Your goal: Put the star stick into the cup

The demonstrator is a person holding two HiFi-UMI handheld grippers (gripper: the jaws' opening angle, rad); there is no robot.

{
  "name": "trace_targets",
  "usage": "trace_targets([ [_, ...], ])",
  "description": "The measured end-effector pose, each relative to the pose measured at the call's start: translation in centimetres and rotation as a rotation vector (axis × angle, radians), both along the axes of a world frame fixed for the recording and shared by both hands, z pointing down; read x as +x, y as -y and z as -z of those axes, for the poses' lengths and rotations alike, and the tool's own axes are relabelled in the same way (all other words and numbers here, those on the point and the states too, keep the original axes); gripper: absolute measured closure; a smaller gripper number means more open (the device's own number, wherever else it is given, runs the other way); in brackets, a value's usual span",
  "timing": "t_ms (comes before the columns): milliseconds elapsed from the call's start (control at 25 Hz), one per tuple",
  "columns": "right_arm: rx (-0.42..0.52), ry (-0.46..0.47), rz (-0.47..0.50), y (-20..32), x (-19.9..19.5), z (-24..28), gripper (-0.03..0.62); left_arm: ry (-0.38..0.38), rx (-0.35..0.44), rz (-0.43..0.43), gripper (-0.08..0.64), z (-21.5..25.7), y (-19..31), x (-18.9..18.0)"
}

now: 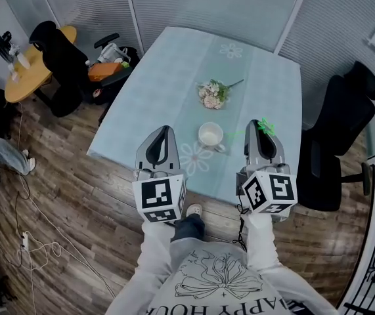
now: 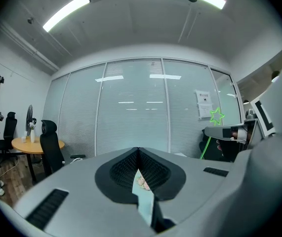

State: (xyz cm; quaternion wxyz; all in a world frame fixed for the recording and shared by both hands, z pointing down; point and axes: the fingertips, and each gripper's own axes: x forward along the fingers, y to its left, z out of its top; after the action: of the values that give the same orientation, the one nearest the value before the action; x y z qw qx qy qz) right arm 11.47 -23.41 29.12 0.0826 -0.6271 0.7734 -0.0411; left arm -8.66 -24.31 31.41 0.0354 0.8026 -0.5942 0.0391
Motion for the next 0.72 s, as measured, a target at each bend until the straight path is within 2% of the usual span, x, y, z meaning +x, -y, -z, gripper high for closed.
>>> trace_targets([
  [440, -0.098, -0.005, -0.009, 7.6, -0.9, -4.3, 0.569, 0.006, -0.078, -0.022, 0.557, -3.9, 8.0, -1.3],
  [720, -0.174, -0.003, -0.003, 9.5, -0.9, -7.7, 0.569, 0.013, -0.132, -0.041, 0.555, -6.8, 9.9, -0.9],
])
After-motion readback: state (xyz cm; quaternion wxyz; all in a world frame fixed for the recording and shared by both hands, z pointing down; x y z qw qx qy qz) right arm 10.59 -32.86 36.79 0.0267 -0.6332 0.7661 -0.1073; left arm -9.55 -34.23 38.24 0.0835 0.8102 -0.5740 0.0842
